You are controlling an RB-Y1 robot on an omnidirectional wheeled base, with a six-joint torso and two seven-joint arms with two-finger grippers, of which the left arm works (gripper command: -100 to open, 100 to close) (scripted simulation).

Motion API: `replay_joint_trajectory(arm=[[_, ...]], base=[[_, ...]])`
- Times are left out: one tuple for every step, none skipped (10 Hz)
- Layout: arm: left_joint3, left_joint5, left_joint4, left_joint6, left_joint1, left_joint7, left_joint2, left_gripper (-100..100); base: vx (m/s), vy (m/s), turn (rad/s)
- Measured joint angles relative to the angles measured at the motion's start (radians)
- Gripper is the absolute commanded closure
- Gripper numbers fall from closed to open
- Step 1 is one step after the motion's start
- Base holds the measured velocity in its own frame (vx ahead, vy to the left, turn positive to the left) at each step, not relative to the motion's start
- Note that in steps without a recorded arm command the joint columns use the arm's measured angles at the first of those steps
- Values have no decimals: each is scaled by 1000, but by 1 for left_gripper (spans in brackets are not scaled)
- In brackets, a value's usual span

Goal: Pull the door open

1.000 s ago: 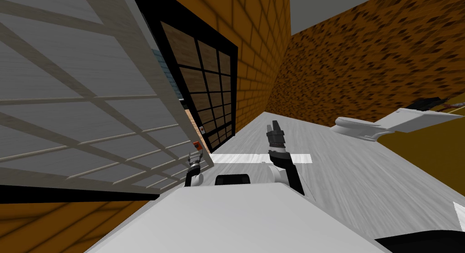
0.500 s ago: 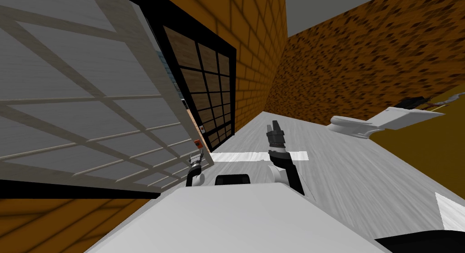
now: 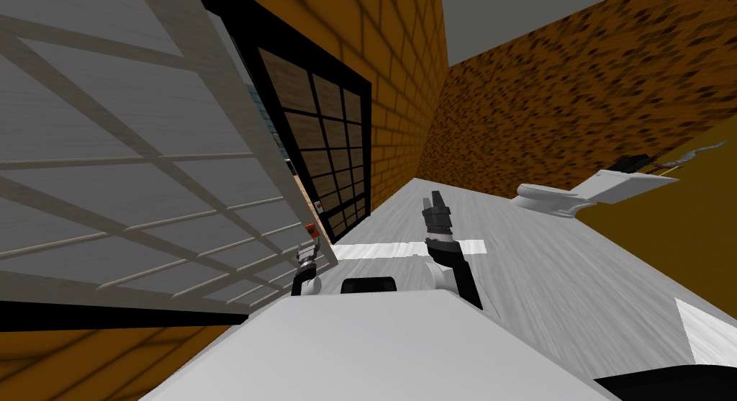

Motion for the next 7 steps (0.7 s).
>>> replay_joint_trajectory(arm=[[2, 2, -4, 1, 13, 14, 14, -100], [4, 6, -4, -1, 21, 30, 30, -100], [7, 8, 5, -6, 25, 47, 43, -100], [8, 10, -2, -9, 40, 60, 55, -100], [7, 10, 29, -21, 31, 79, 66, -100], [8, 13, 32, -27, 40, 98, 81, -100], [9, 13, 31, -27, 41, 102, 83, 100]], base=[[203, 58, -64], [212, 39, -81], [182, 1, -51], [146, -7, -56], [148, 25, -65], [66, 17, -3], [-14, -6, 11]])
